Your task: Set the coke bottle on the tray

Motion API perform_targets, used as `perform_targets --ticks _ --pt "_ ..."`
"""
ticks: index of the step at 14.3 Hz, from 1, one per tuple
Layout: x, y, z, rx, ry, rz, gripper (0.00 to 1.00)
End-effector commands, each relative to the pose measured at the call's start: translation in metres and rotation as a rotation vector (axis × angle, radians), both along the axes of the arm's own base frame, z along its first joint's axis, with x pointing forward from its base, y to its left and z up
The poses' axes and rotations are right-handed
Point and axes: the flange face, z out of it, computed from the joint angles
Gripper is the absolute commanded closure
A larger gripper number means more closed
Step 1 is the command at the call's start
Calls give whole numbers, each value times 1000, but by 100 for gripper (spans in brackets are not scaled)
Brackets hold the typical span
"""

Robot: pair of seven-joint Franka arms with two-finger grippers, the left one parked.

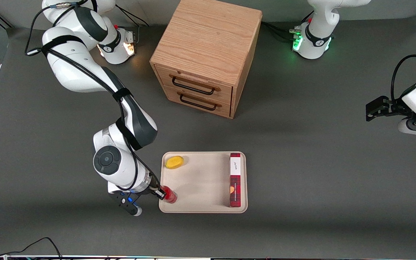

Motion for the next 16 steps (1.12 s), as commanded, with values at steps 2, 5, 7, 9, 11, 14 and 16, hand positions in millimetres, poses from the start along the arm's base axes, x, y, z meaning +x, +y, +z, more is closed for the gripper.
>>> perform_targets --ticks 2,5,7,9,11,14,16 --pt "-9 5 39 -22 31 16 0" --pt "-42 -14 144 -95 77 162 0" --pt "-74 -46 216 -150 101 281 0" --pt "-110 -76 270 -194 106 353 0" --pt "-143 -104 304 -206 146 411 0" --pt "-178 -172 339 -151 177 487 0" --pt "-205 -218 342 -113 183 540 0"
